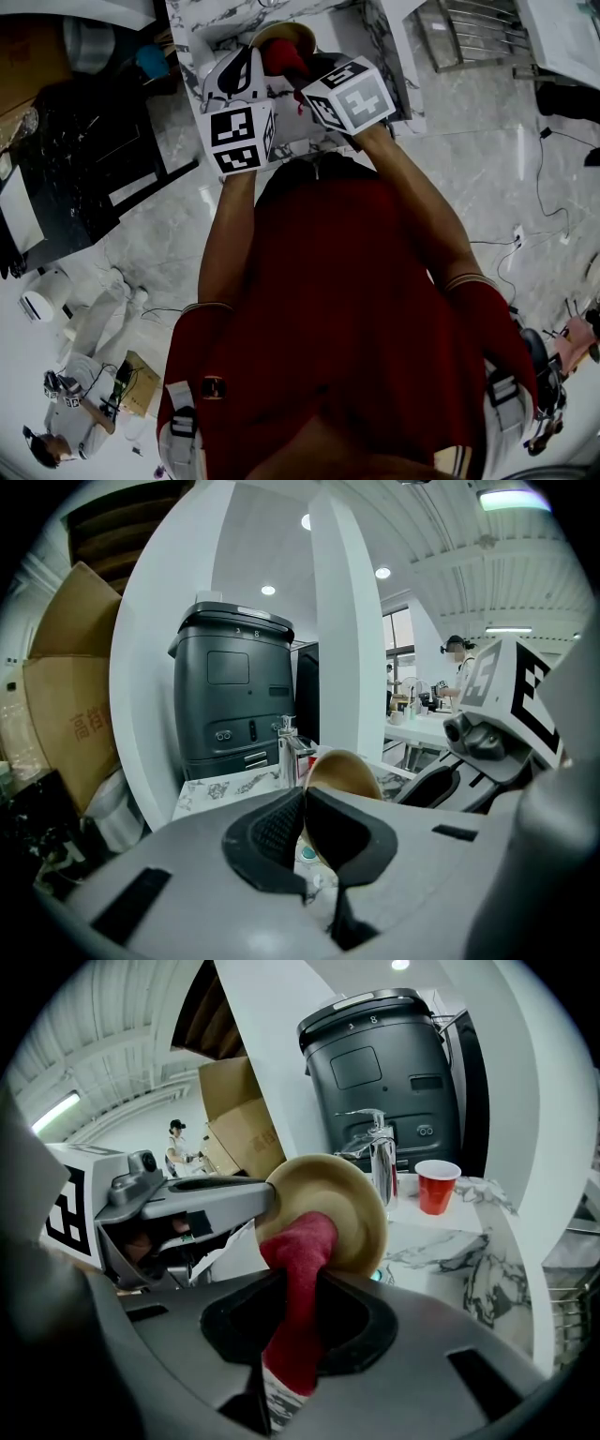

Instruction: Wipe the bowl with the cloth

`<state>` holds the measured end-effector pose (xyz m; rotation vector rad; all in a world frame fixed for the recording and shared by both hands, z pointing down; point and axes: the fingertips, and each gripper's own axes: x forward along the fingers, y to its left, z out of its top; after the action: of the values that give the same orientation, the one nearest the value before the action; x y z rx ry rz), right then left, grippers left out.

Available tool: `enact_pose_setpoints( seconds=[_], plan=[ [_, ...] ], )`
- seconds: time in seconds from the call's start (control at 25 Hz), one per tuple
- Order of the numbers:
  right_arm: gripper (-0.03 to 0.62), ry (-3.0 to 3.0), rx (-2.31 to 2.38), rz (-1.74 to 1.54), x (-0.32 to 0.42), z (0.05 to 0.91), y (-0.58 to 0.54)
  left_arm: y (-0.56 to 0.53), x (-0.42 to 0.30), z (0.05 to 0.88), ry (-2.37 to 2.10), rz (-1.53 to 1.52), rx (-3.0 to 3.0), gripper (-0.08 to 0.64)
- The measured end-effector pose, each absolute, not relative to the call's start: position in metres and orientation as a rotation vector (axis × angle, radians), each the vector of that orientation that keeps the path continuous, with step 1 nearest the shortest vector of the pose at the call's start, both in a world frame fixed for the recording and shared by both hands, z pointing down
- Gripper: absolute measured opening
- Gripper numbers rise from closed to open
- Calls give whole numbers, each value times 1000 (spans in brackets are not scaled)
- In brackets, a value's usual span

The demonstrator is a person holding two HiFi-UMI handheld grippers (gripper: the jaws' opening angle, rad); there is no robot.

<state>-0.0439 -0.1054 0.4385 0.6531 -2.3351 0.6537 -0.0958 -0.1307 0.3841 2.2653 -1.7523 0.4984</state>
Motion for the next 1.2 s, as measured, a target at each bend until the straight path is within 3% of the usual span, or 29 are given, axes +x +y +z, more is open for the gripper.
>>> enact_pose_setpoints(
  seconds=[1.2],
  plan=[
    [81, -2358, 777, 790, -34, 433, -125, -128, -95, 389, -1741, 511, 2271, 15]
  ],
)
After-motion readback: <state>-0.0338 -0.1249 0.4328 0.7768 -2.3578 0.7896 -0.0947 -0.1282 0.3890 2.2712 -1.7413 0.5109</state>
